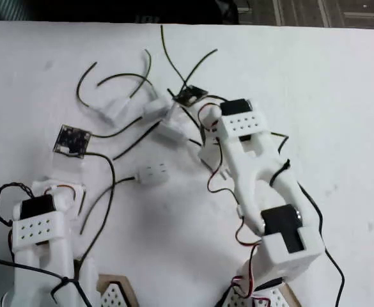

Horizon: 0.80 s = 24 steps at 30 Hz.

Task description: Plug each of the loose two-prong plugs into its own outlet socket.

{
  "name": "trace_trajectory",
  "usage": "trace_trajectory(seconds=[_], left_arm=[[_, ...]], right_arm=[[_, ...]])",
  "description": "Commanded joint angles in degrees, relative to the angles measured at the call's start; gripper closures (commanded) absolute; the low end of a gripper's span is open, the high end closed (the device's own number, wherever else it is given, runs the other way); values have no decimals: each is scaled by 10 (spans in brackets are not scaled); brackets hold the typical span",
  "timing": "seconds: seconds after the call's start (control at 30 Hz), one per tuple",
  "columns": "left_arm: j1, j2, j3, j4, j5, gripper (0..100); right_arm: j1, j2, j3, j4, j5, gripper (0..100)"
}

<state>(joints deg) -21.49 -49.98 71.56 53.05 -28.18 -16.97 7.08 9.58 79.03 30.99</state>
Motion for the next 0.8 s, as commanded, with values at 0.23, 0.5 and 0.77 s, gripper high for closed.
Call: trace_trajectory(seconds=[0.23,0.5,0.77], left_arm=[[-3,-10,-2,1,-6,973],[-3,-9,-2,1,-6,973],[-3,-9,-2,1,-6,973]], right_arm=[[3,45,15,-60,-2,978],[5,145,-48,-44,-40,853],[-19,62,-69,44,-40,844]])
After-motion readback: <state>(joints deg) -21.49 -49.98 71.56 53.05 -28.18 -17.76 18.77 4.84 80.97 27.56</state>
